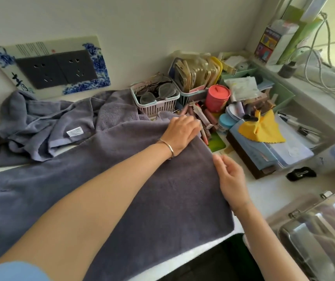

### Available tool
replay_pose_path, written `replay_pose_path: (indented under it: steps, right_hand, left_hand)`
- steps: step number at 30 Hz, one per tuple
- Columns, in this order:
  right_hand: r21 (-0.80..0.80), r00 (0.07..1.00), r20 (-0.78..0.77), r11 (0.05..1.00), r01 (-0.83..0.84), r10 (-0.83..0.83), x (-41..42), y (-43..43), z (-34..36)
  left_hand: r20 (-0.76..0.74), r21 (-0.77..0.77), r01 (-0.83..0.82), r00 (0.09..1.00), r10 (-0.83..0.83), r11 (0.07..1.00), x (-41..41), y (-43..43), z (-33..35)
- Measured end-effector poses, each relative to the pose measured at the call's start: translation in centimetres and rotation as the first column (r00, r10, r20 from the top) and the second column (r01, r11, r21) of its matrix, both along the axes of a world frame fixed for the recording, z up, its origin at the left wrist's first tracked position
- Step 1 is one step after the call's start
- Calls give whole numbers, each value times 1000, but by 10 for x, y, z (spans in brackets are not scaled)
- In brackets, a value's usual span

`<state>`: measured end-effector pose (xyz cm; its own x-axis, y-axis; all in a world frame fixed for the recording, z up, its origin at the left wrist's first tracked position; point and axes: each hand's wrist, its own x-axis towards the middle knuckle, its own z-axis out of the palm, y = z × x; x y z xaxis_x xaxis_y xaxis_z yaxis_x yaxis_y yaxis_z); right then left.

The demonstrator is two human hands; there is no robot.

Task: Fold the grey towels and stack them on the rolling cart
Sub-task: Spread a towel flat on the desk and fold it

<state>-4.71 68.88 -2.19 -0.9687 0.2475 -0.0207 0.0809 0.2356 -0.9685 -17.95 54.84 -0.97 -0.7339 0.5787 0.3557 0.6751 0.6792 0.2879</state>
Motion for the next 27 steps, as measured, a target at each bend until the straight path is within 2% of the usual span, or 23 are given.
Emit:
replay_pose_path:
  steps: [3, 6, 9, 11, 13, 15, 18, 22, 24, 25, 27]
  right_hand:
    - [108, 994, 2, 988, 110, -111, -5, 24, 7]
    - [344, 963, 241, 938, 29, -118, -7, 35, -6]
    - [503, 912, 357, 864, -7, -201, -17, 28, -14]
    - [506, 924, 315, 862, 29, -217, -31, 16, -13]
    - [487, 966, 173, 869, 85, -192, -48, 3, -11]
    - [494, 988, 64, 865, 89, -139, -69, -10, -7]
    - [464, 990, 128, 886, -7, -58, -102, -21, -2]
    - [475, 959, 285, 867, -152, 13, -135, -29, 7]
    - [423, 946, 321, 888, -182, 40, -144, -36, 14]
    - [387, 946, 317, 902, -191, 64, -148, -38, 16]
    - [347, 975, 202, 923, -165, 98, -157, -41, 19]
  left_hand:
    - [-21, 87, -13, 1000, 15, 996, 0, 27, 2]
    - [150, -85, 29, 989, -16, 996, 1, 35, -20]
    - [179, -186, -24, 982, 58, 982, -4, 14, -35]
    - [144, -136, -137, 977, 156, 981, -7, -7, -33]
    - [134, -84, -271, 951, 280, 959, -11, -33, -32]
    - [157, -93, -384, 905, 395, 918, -12, -61, -35]
    - [207, -149, -475, 843, 497, 867, -12, -100, -38]
    - [199, -210, -510, 813, 547, 834, -14, -128, -39]
    - [196, -204, -551, 787, 586, 809, -19, -134, -37]
    - [202, -195, -574, 770, 605, 795, -22, -136, -34]
    - [210, -139, -605, 756, 620, 784, -27, -141, -29]
